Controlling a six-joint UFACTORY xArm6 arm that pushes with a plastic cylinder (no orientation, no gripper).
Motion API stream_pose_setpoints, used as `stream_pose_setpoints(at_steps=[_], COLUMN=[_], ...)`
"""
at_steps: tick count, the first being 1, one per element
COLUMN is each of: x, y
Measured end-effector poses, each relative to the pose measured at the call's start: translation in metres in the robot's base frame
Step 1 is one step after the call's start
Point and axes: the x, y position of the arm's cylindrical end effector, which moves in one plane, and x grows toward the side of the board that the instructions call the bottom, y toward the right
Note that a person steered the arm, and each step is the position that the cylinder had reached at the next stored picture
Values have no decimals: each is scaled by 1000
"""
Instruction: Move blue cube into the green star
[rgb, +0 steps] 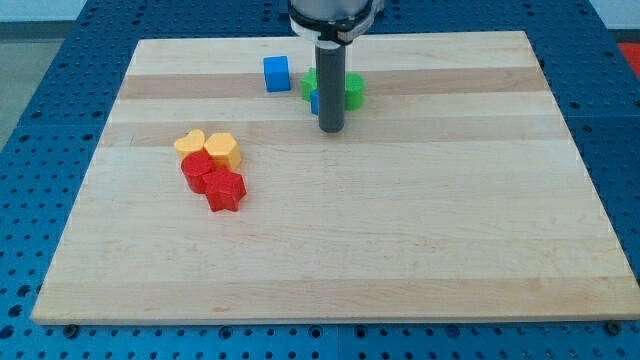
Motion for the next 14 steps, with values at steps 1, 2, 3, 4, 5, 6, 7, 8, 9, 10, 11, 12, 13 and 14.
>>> stream_pose_setpoints(at_steps=[1,2,3,4,5,6,7,8,9,10,11,12,13,14], x=[4,11,-22,-62,-91,-113,-118,-108,-102,-94,-90,-90,-116,-125], y=[-3,-41,-84,-108,-121,-124,-109,-89,-89,-85,-81,-81,-81,-30])
